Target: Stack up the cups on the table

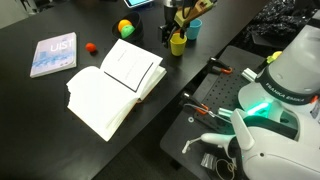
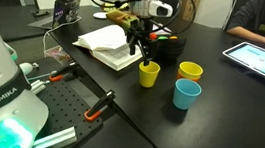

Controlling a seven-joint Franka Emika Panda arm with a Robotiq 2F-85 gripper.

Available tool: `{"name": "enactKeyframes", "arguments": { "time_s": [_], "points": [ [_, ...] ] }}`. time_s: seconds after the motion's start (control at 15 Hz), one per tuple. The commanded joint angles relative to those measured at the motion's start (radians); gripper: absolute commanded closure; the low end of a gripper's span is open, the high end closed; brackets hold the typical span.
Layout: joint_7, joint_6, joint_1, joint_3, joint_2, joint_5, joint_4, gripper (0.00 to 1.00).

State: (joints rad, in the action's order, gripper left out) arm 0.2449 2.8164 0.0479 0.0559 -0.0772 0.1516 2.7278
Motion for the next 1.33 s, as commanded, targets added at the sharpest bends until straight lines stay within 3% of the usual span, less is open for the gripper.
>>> {"name": "enactKeyframes", "arguments": {
  "time_s": [0.0,0.07,0.13,0.27,0.8,1.0,1.27],
  "points": [
    [-0.026,0.054,-0.011,0.011,-0.049,-0.002,-0.022,0.00],
    [-0.041,0.062,-0.010,0.008,-0.058,-0.017,-0.023,0.04],
    [-0.046,0.074,-0.009,0.009,-0.065,-0.021,-0.023,0.25],
    [-0.045,0.090,-0.011,0.015,-0.078,-0.019,-0.024,0.30],
    [-0.026,0.077,-0.025,0.057,-0.085,0.013,-0.043,0.93],
    [-0.007,0.024,-0.035,0.085,-0.076,0.040,-0.073,1.00],
    [0.037,-0.088,-0.046,0.127,-0.071,0.135,-0.151,0.97]
  ]
}}
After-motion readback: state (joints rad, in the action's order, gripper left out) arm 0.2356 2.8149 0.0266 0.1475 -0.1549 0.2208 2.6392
